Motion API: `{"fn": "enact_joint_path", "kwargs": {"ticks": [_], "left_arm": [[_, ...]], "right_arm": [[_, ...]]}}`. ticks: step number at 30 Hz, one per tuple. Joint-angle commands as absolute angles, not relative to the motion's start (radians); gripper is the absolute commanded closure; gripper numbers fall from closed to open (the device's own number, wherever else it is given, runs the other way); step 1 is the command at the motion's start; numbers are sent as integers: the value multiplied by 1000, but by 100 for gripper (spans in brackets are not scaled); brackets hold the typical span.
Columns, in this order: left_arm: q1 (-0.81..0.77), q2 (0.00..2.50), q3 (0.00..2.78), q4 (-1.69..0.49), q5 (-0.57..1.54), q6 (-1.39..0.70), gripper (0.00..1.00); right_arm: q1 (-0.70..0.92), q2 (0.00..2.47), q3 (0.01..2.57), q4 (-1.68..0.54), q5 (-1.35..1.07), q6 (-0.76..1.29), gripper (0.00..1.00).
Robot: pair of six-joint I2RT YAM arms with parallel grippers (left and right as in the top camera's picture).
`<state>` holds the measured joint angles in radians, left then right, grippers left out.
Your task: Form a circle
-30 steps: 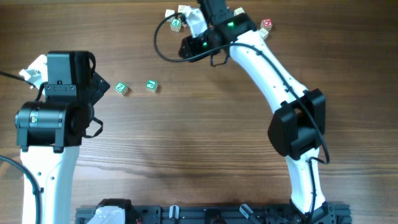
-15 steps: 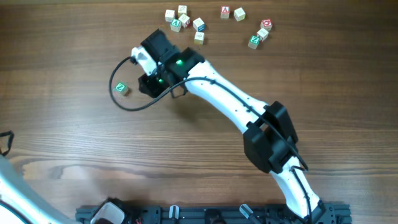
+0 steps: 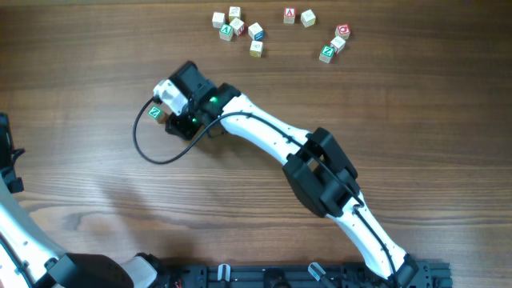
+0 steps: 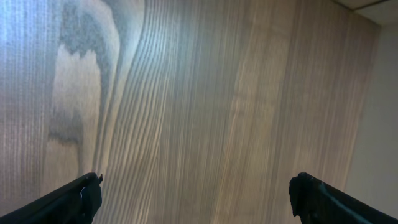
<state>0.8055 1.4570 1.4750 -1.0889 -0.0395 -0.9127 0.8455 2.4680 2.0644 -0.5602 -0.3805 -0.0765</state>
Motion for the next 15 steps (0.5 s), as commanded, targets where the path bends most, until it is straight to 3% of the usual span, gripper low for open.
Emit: {"fn": "enact_joint_path", "kwargs": {"ticks": [1,3,9,15], "left_arm": [[787,1468,1489,-1083,-33,-926,0],[787,1468,1489,-1083,-34,-925,0],[787,1468,1489,-1092,-33,-925,0],[787,1468,1489,-1126,-35,-924,0]], "right_arm": [[870,2511,2066,-563,-340,-124,61],[871,2512,2066,-567,-340,-124,59],[875,2511,2066,-591,-331,-132,37],[876,2462,2070,-641,-313,-131,5]]}}
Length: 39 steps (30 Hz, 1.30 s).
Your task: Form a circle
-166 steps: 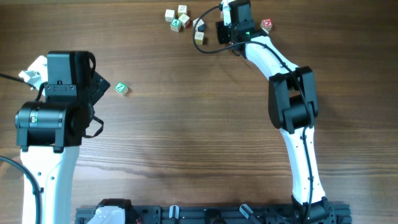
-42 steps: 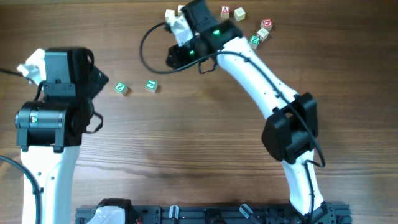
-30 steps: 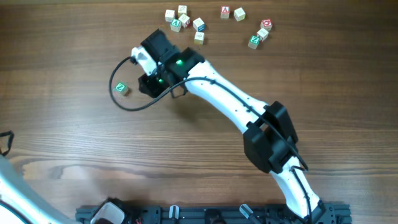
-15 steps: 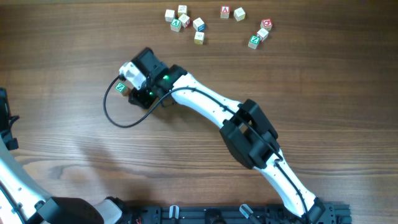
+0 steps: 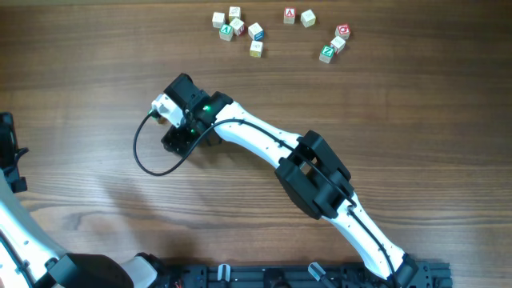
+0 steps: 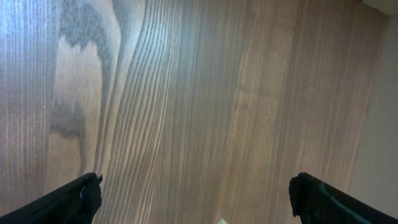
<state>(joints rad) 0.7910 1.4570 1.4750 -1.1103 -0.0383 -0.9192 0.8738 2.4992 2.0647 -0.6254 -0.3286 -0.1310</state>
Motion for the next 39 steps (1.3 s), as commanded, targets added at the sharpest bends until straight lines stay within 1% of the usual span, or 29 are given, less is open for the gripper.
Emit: {"fn": "enact_joint_path", "kwargs": {"ticks": [1,2,8,11,12,15,18,21,23,24,25,26,27,28,29,30,31,32,33,34,35,36,37,39], "left_arm": [[787,1468,1489,-1134,-35,-924,0],[787,1468,1489,-1134,-35,-924,0],[787,1468,1489,-1134,-34,-925,0],[787,1468,1489,-1135,-34,-924,0],[787,1468,1489,-1142,-33,-924,0],[759,1468,1489,-1138,-6,-924,0],[646,1468,1489,-1110,-4,-924,0],[495,1474,1489,-1050,-10,-854,1],[396,1495,1489,-1015,-12,-745,11],[371,1507,1489,-1010,-12,-705,13],[344,1526,1489,-1008,-12,-656,14],[325,1557,1489,-1007,-12,-621,18],[321,1599,1489,-1005,-11,-612,30],[321,1629,1489,-1006,-12,-612,38],[323,1651,1489,-1005,-12,-613,39],[323,1676,1489,-1005,-12,-613,33],[323,1699,1489,-1003,-12,-613,22],[323,1717,1489,-993,-12,-612,20],[324,1729,1489,-973,-12,-612,8],[324,1732,1489,-951,-12,-613,5],[324,1733,1489,-915,-12,-613,2],[324,1733,1489,-891,-12,-613,0],[324,1733,1489,-875,-12,-613,0],[326,1733,1489,-862,-12,-614,0]], "right_arm": [[876,2447,2070,-653,-313,-130,2],[876,2428,2070,-670,-313,-131,1],[857,2350,2070,-765,-253,-120,0],[807,2305,2070,-809,-236,-31,0],[760,2275,2070,-838,-183,27,0],[687,2234,2070,-861,-172,125,0],[585,2215,2070,-866,-198,286,0],[523,2222,2068,-878,-222,288,0],[505,2223,2068,-870,-171,288,1],[505,2226,2068,-863,-124,289,6],[505,2230,2068,-859,-101,289,14],[505,2235,2068,-857,-102,291,25],[506,2249,2067,-855,-104,292,43],[508,2261,2067,-854,-111,292,60],[509,2272,2067,-859,-136,292,66],[513,2290,2067,-869,-187,292,69],[519,2310,2067,-883,-266,290,69],[530,2334,2067,-894,-344,267,59],[542,2352,2067,-894,-400,178,47],[554,2365,2067,-895,-428,94,37],[579,2381,2067,-906,-458,-39,23],[600,2387,2067,-920,-465,-116,16],[627,2389,2067,-932,-464,-173,11],[668,2389,2067,-939,-465,-208,7]]}}
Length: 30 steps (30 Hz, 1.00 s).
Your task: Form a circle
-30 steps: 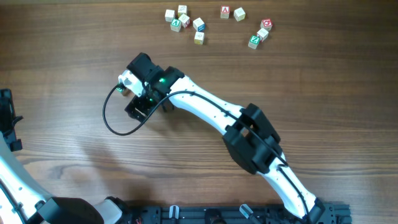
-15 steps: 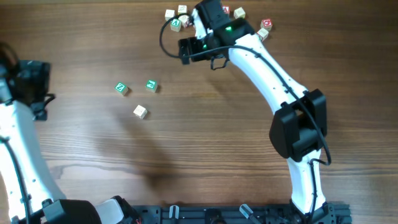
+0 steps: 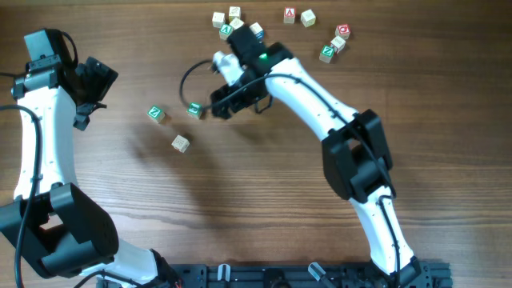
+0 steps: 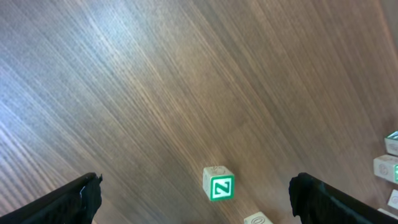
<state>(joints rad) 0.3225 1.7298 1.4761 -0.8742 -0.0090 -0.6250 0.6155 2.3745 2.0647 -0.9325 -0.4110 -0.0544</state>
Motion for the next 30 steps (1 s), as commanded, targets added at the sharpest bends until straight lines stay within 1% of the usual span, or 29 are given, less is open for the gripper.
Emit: {"fn": "enact_joint_path", "kwargs": {"ticks": [1,2,5,9,12,17,19,20,26,27,30], "left_arm": [[340,1733,1489,-852,-14,-614,0],[360,1733,1489,-844,-17,-624,0],[514,1733,1489,-834,-10,-765,0],[679,1733,1489,-853,75,-771,0],[705,1733,1489,-855,75,-771,0],[702,1733,1489,-860,75,-771,0],[702,1733,1489,-862,75,-771,0],[702,1733,1489,-865,74,-770,0],[702,1733,1489,-889,70,-767,0],[702,1734,1489,-891,70,-767,0],[702,1734,1489,-898,70,-767,0]], "right_arm": [[698,2389,2067,-943,-464,-211,6],[715,2391,2067,-945,-464,-225,5],[768,2399,2067,-951,-459,-343,1],[814,2415,2067,-918,-380,-368,1],[844,2472,2067,-863,-288,-391,0],[883,2497,2067,-765,-280,-374,2],[896,2503,2067,-722,-284,-345,6],[912,2511,2067,-681,-282,-324,13],[974,2516,2067,-644,-125,-310,39],[982,2516,2067,-644,-93,-311,48],[982,2516,2067,-641,-91,-290,59]]}}
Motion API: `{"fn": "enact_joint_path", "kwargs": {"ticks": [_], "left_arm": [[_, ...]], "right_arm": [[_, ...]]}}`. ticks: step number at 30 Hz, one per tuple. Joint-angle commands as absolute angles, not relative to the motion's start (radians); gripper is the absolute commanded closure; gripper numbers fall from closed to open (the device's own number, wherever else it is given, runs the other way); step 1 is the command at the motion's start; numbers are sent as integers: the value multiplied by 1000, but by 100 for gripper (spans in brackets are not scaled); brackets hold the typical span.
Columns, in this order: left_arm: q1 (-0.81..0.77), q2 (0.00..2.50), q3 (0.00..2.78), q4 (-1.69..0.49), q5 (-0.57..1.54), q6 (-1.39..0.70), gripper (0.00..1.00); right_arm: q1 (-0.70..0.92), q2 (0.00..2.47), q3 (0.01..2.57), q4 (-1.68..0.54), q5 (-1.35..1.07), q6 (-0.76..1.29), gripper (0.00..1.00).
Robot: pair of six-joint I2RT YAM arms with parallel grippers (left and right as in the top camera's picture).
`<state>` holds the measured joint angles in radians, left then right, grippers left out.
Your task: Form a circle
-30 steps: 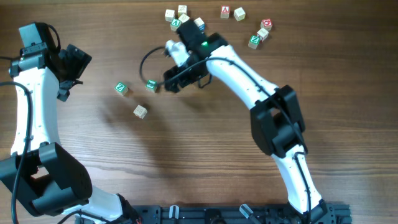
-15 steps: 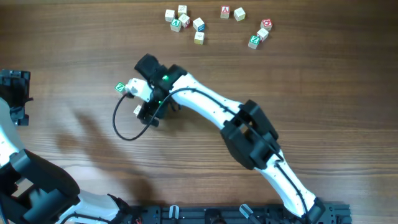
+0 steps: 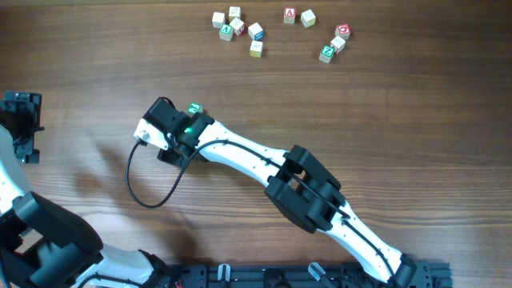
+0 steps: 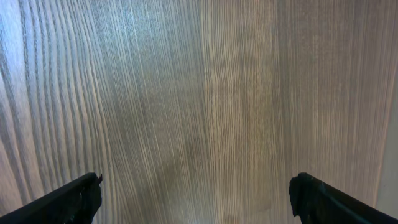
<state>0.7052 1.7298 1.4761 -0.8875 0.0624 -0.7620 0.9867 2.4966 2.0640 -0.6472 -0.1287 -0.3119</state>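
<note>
Several small wooden letter blocks lie in a loose group (image 3: 240, 30) along the far edge, with more (image 3: 334, 43) to its right. One block with a green mark (image 3: 194, 108) sits alone mid-left, just beside my right wrist. My right gripper (image 3: 160, 130) is low over the table left of that block; its fingers are hidden under the wrist, so their state is unclear. My left gripper (image 4: 196, 193) is open over bare wood, holding nothing, at the far left edge (image 3: 18, 124).
The right arm (image 3: 304, 188) stretches diagonally from the near right to mid-left, with a black cable loop (image 3: 148, 188) hanging beside its wrist. Wooden table (image 3: 416, 136) all around.
The right gripper went from near the far block group back down to mid-left. Of the three separate blocks, only the green-marked one shows. The left arm pulled back to the left edge.
First the right gripper was at mid-left by a green-marked block, then sat over that spot. Later it was up near the far group, with three blocks lying apart mid-left and the left arm reaching in. Now it is back mid-left; the left arm has withdrawn.
</note>
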Motion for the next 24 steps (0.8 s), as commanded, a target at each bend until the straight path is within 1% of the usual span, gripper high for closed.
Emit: {"fn": "enact_joint_path", "kwargs": {"ticks": [1,5,9,14,17,20,23,24], "left_arm": [[702,1734,1489,-904,70,-766,0],[702,1734,1489,-910,32,-764,0],[702,1734,1489,-925,33,-764,0],[702,1734,1489,-947,33,-764,0],[702,1734,1489,-947,33,-764,0],[702,1734,1489,-947,33,-764,0],[702,1734,1489,-947,33,-764,0],[702,1734,1489,-947,33,-764,0]], "right_arm": [[981,2516,2067,-640,-85,-284,61],[981,2516,2067,-628,-76,-284,67],[981,2516,2067,-613,-76,-282,70],[947,2515,2068,-547,-74,-146,73],[933,2515,2078,-531,-74,-147,73],[931,2515,2087,-448,-83,-117,73],[931,2515,2087,-430,-248,-102,69],[931,2515,2087,-431,-247,-104,69]]}}
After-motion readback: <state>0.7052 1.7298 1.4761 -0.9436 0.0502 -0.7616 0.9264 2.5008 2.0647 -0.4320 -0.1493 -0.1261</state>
